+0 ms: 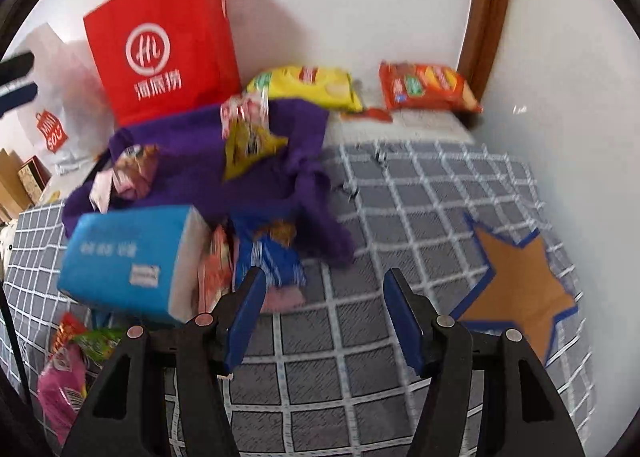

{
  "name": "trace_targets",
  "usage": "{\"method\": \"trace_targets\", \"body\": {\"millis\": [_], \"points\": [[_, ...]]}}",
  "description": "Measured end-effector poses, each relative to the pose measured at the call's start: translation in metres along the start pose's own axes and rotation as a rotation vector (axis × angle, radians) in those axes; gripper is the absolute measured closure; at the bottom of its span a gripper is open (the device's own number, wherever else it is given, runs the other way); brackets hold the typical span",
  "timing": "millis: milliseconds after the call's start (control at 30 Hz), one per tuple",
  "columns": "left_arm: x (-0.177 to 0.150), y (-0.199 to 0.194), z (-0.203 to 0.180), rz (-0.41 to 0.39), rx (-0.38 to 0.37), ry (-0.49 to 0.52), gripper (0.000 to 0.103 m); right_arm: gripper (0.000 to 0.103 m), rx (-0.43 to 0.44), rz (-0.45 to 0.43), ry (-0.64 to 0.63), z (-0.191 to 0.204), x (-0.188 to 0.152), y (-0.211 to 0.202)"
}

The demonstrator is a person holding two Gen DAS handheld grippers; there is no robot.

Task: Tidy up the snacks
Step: 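Withdraw both tools and move right tool toward blue chip packet in pile, then grasp blue chip packet with right tool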

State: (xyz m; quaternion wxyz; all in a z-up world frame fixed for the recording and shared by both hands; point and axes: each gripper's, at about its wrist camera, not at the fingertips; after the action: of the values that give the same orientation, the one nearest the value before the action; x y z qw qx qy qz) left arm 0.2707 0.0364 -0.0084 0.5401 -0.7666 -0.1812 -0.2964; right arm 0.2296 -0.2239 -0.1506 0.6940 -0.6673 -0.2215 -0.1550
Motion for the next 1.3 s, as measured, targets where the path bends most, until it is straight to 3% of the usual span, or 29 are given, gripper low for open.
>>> {"method": "trace_targets", "body": {"millis": [333, 867, 1300], "points": [[-0.001, 0.006, 0.003, 0.028, 0.005, -0.001, 0.033, 0.042, -0.046, 0.05, -0.092, 0.016, -0.007, 0.039], [-0.002, 0.013, 0.005, 0.048, 0.017, 0.017, 0.032, 0.039, 0.088, 0.004, -0.049, 0.014, 0.003, 0.044], [-0.001, 0.015, 0.009, 0.063, 0.012, -0.002, 0.032, 0.03, 0.134, 0.009, -0.033, 0.02, 0.012, 0.058]]}}
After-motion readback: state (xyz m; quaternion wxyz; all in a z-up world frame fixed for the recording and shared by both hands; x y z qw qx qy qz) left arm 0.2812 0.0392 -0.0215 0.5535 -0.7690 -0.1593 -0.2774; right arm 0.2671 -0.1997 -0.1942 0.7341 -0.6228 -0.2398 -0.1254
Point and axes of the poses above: each gripper's, at about its wrist camera, not at the fingertips, and y roughly the way its jaws point, z to its left, x to its top, and after that the axes turned 4 degrees about z, right-handed
